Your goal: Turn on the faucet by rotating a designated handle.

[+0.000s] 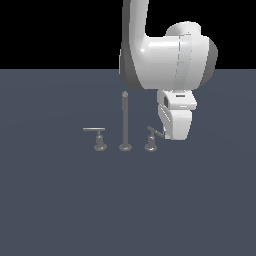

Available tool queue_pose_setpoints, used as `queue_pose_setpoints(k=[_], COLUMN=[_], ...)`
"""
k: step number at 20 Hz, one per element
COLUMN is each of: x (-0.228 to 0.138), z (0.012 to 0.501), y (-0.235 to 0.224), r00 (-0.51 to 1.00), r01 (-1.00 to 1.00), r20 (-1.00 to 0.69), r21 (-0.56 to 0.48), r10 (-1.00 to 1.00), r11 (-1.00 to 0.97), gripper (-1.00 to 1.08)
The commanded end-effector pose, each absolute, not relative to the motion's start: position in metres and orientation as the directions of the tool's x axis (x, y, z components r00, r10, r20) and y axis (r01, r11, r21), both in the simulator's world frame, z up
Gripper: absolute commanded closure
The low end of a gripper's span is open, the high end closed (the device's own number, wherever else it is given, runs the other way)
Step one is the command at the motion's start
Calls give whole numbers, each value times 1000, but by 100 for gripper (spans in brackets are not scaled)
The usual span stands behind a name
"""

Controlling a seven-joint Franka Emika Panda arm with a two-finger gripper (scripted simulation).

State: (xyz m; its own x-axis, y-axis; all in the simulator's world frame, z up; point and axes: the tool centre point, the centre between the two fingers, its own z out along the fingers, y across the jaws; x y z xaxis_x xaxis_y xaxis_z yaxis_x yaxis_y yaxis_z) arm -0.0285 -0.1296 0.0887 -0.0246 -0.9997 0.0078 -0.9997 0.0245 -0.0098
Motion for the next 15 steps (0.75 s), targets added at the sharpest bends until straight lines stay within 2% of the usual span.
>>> queue_pose_setpoints(k=[1,5,6,15], x=[-35,-43,-42,-35], z=[89,89,89,89], y=[-108,-97,-118,-60], r00=[-3,0,-31,-1], r01=[-1000,-1000,-1000,-1000], r20=[1,0,7,1], r21=[-3,-1,-5,0], r10=[-1000,-1000,-1000,-1000], r11=[3,0,31,1], gripper=[108,108,108,108])
